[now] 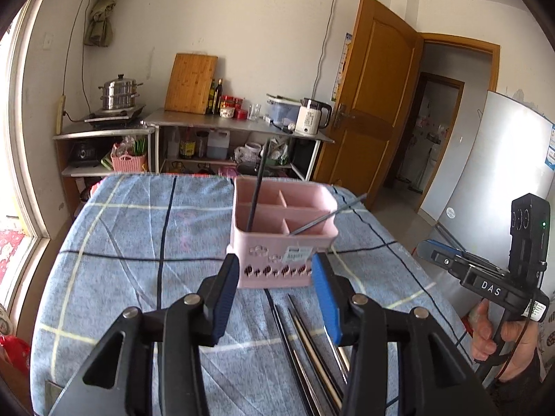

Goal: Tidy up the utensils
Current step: 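Move both open tools back down to the remaining chopsticks, then close the left tool on a black chopstick while the right tool grasps a wooden chopstick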

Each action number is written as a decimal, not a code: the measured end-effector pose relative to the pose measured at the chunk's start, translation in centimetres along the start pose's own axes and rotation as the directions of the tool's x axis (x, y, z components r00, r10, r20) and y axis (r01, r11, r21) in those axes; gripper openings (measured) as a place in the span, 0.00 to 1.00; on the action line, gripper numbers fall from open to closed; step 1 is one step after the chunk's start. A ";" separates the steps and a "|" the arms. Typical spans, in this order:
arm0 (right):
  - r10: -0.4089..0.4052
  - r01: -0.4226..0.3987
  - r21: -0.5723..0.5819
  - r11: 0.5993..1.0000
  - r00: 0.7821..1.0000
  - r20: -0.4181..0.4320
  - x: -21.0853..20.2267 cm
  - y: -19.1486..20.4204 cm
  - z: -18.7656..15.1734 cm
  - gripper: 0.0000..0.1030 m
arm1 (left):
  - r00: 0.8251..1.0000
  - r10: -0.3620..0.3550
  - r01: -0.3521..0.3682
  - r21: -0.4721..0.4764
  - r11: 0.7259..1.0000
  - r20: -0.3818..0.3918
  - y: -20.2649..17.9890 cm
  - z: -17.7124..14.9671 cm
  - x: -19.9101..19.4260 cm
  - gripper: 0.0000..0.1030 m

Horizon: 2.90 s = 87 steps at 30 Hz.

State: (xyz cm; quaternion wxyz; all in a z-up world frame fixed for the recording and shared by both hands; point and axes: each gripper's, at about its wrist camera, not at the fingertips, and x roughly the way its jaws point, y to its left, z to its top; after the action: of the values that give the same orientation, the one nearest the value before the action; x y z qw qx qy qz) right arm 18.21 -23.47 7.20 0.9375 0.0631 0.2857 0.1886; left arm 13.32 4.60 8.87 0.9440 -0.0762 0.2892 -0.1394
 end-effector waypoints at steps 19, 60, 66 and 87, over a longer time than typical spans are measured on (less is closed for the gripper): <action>-0.016 0.027 0.034 0.999 0.955 -0.296 7.8 -0.7 -9.1 0.28 | 0.947 0.032 -0.045 -0.034 0.998 -0.318 -0.2 -9.3 9.6 0.44; -0.061 0.060 -0.015 0.998 0.933 -0.354 12.4 -0.4 -8.6 0.28 | 0.935 0.157 -0.144 0.062 0.988 -0.317 -0.9 -9.0 12.1 0.56; -0.072 0.069 -0.022 0.997 0.932 -0.356 12.5 -0.3 -8.6 0.28 | 0.927 0.204 -0.177 0.113 0.978 -0.313 -1.7 -8.9 13.2 0.58; -0.099 0.097 -0.027 0.995 0.912 -0.399 12.1 -2.4 -8.2 0.10 | 0.912 0.108 -0.126 -0.020 0.992 -0.397 2.4 -7.9 12.4 0.13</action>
State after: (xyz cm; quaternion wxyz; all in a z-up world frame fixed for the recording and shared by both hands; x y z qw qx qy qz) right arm 23.63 -20.84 -6.30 0.8679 0.0059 0.4732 0.1512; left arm 19.15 2.56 -4.65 0.8710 -0.0502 0.4806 -0.0887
